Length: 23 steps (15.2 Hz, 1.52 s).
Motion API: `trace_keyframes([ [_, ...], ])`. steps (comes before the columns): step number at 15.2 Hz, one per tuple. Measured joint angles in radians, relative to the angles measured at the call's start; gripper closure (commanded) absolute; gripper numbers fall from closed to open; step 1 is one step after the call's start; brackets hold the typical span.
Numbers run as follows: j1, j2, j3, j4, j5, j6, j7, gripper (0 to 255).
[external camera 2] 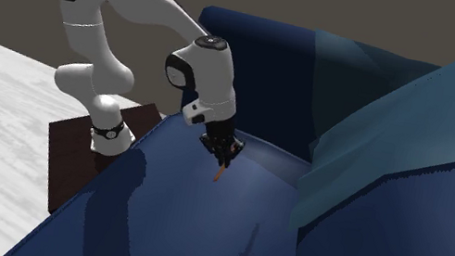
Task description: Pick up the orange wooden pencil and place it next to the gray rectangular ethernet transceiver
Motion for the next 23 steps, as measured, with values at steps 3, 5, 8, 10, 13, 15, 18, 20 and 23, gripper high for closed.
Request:
trace_keyframes([
  [3,-0.014,-0.040,-0.066,-0.050,0.052,0.007,-0.113,255],
  [5,-0.026,-0.053,-0.102,-0.056,0.069,-0.005,-0.171,255],
  [8,-0.049,-0.057,-0.155,-0.061,0.081,-0.014,-0.255,255],
  [10,-0.066,-0.052,-0.188,-0.063,0.084,-0.017,-0.307,255],
  [13,-0.094,-0.046,-0.240,-0.064,0.090,-0.022,-0.390,255],
  [15,-0.114,-0.040,-0.273,-0.058,0.090,-0.031,-0.442,255],
  [18,-0.143,-0.021,-0.315,-0.040,0.086,-0.044,-0.509,255],
  [20,-0.148,-0.009,-0.321,-0.047,0.084,-0.028,-0.522,255],
  [23,-0.150,0.012,-0.319,-0.067,0.080,0.012,-0.528,255],
])
